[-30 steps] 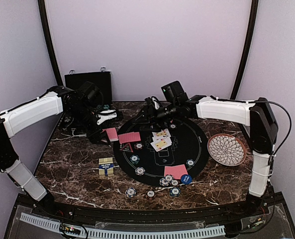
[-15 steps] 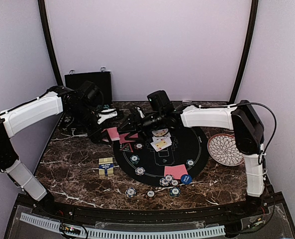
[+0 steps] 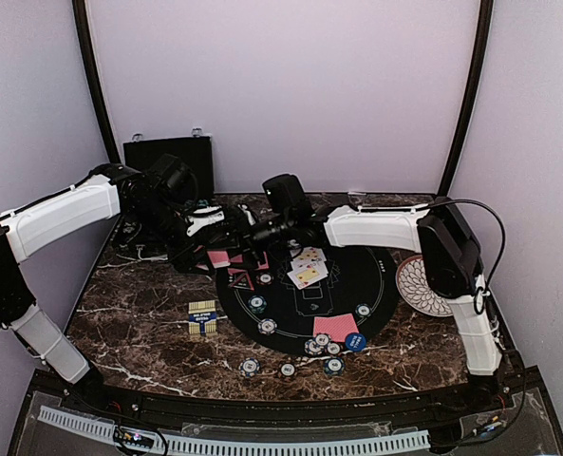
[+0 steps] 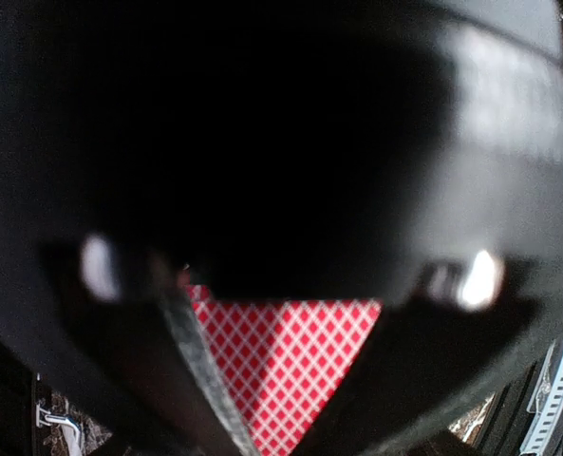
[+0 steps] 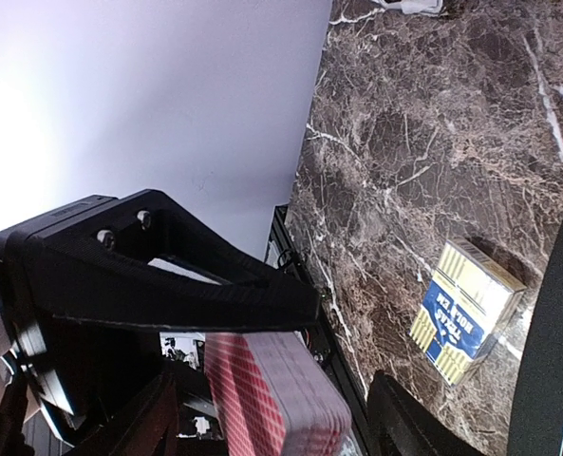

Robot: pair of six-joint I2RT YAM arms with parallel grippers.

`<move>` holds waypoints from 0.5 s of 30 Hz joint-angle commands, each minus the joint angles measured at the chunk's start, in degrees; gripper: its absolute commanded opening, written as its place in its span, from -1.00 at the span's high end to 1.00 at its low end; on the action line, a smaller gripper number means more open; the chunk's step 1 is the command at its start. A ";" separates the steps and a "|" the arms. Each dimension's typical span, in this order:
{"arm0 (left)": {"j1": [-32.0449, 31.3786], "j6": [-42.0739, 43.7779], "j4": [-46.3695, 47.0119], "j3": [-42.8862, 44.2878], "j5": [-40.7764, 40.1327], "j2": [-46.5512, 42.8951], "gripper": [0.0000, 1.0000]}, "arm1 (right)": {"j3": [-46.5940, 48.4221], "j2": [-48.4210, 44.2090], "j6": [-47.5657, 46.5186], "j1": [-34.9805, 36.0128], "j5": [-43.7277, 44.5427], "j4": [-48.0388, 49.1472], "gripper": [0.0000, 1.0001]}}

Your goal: Distribute texas hold em gaming equipment

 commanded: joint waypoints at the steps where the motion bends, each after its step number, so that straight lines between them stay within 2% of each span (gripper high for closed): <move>1: 0.32 -0.45 0.37 1.79 0.97 -1.20 1.00 | 2.90 2.13 0.54 1.04 -2.25 1.17 -0.36; 15: 0.31 -0.07 0.59 1.64 0.39 -1.83 1.00 | -3.73 -1.54 -7.14 -2.11 -0.53 -8.05 -0.24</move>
